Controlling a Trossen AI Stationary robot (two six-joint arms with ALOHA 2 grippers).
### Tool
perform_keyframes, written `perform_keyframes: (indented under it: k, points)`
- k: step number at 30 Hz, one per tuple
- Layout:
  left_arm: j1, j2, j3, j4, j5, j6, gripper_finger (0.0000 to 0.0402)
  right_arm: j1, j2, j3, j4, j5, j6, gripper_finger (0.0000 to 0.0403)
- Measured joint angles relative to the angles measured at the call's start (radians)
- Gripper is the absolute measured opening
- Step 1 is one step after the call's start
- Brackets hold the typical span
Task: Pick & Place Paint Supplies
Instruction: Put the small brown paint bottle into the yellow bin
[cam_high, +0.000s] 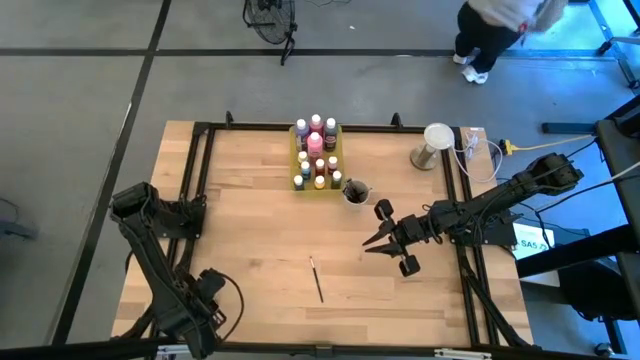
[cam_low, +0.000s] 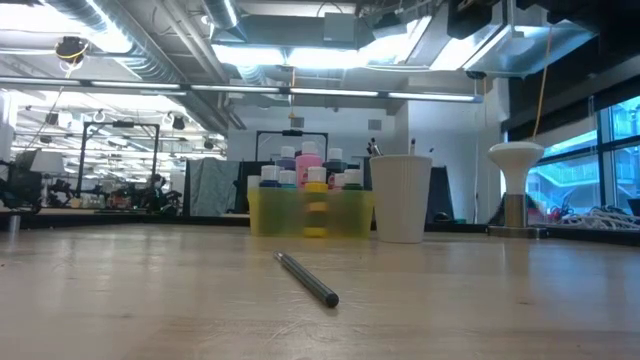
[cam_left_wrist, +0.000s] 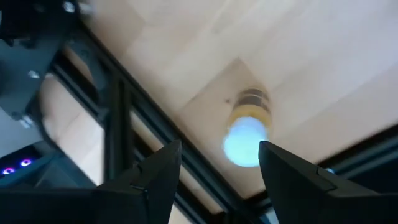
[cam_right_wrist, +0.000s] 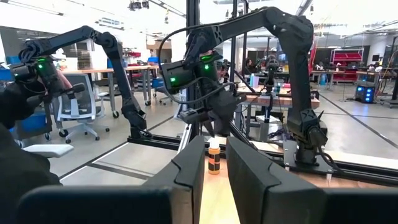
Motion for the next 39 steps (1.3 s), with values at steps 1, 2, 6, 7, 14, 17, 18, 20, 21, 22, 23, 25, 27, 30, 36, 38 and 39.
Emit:
perform_keyframes:
  k: [1,2,6,7,14,17,18,20,21,22,23,25,27,30,36,38,39]
  points:
    - [0.001,-0.004,0.0,-0.011,0.001,0.002,0.0212,0.0,0.0,0.0,0.0,0.0,0.0,0.0071]
    - [0.001,-0.01,0.0,-0.015,0.006,0.01,0.0212,0.0,0.0,0.0,0.0,0.0,0.0,0.0071]
    - [0.001,-0.053,0.0,-0.016,0.012,0.029,0.0212,-0.004,0.0,0.0,0.0,-0.001,-0.004,0.0071]
    - [0.001,-0.066,0.0,-0.016,0.012,0.042,0.0212,-0.004,0.0,0.0,0.0,-0.001,-0.005,0.0071]
    - [0.001,-0.204,-0.003,-0.098,-0.101,0.033,0.0212,-0.005,0.0,0.0,0.0,-0.001,-0.007,0.0071]
    - [-0.009,-0.331,-0.033,-0.087,-0.248,0.009,0.0212,-0.005,0.0,0.0,0.0,-0.001,-0.007,0.0071]
    - [-0.015,-0.364,-0.045,-0.093,-0.288,-0.016,0.0212,-0.005,0.0,0.0,0.0,-0.001,-0.007,0.0071]
    - [-0.025,-0.438,-0.087,-0.095,-0.345,-0.053,0.0212,-0.005,0.0,0.0,0.0,-0.006,-0.007,0.0071]
    - [-0.03,-0.47,-0.11,-0.094,-0.366,-0.065,0.0212,-0.005,0.0,0.0,0.0,-0.006,-0.007,0.0071]
    - [-0.036,-0.494,-0.132,-0.094,-0.379,-0.078,0.0212,-0.005,0.0,0.0,-0.001,-0.006,-0.007,0.0071]
    - [-0.04,-0.509,-0.152,-0.094,-0.382,-0.094,0.0212,-0.005,0.0,0.0,-0.004,-0.006,-0.007,0.0071]
    - [-0.051,-0.523,-0.196,-0.086,-0.372,-0.129,0.0212,-0.005,0.0,0.0,-0.015,-0.006,-0.007,0.0071]
    - [-0.063,-0.527,-0.237,-0.046,-0.338,-0.153,0.0212,-0.005,0.0,0.0,-0.028,-0.006,-0.007,0.0071]
    - [-0.073,-0.524,-0.282,0.092,-0.261,-0.149,0.0212,-0.005,0.0,0.0,-0.031,-0.006,-0.007,0.0071]
    - [-0.074,-0.477,-0.313,0.37,-0.261,-0.142,0.0212,-0.005,0.0,0.0,-0.031,-0.006,-0.005,0.0071]
    - [-0.072,-0.437,-0.313,0.406,-0.258,-0.16,0.0212,-0.005,0.0,0.0,-0.027,-0.006,0.006,0.0071]
    - [-0.07,-0.42,-0.314,0.412,-0.238,-0.169,0.0212,-0.005,0.0,0.0,-0.024,-0.007,0.013,0.0071]
